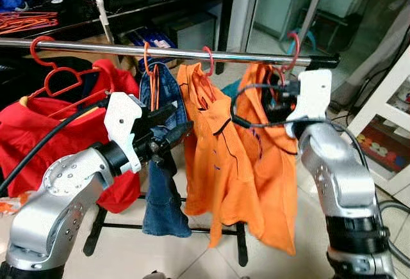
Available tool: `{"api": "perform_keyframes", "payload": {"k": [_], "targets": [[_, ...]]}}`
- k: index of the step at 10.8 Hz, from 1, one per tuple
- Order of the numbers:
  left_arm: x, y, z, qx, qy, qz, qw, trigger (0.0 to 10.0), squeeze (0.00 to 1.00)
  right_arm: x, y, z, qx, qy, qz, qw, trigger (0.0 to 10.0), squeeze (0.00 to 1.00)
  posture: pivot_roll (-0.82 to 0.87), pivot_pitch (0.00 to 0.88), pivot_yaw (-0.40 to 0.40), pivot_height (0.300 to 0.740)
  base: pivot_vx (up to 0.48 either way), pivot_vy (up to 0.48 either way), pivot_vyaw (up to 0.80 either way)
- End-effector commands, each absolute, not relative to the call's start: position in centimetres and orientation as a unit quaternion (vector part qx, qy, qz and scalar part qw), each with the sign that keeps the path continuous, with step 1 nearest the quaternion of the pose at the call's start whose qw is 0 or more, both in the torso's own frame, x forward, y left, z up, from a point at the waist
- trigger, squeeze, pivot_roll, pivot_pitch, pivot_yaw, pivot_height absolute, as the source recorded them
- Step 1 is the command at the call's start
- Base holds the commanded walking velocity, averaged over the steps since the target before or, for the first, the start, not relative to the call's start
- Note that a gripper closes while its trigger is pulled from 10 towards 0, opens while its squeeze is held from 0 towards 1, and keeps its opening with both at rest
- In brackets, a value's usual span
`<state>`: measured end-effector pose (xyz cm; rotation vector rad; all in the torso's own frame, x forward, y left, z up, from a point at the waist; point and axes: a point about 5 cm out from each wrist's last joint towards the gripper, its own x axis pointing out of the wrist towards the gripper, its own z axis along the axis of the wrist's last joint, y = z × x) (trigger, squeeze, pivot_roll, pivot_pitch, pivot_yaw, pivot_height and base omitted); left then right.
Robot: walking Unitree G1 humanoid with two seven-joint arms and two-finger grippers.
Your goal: Hang hanger
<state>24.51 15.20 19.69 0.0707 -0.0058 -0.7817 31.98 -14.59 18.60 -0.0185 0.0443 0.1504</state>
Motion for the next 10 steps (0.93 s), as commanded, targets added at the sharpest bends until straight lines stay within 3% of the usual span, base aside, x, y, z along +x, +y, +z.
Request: {"api": "perform_keyframes", "payload": {"k": [1, 10], "targets": [[24.4, 15.1, 19.3, 0.041, 0.007, -0.389, 0.92, 10.0, 0.0, 32.3, -14.6, 19.4, -0.008, 0.015, 0.083, 0.996, 10.0, 0.0, -0.04, 0.0, -0.003, 0.74, 0.0, 0.0, 0.0], [24.4, 14.5, 18.9, 0.045, 0.009, -0.415, 0.909, 10.0, 0.0, 34.3, -16.4, 19.1, -0.049, 0.059, 0.067, 0.995, 10.0, 0.0, -0.07, 0.0, -0.008, 0.74, 0.0, 0.0, 0.0]]}}
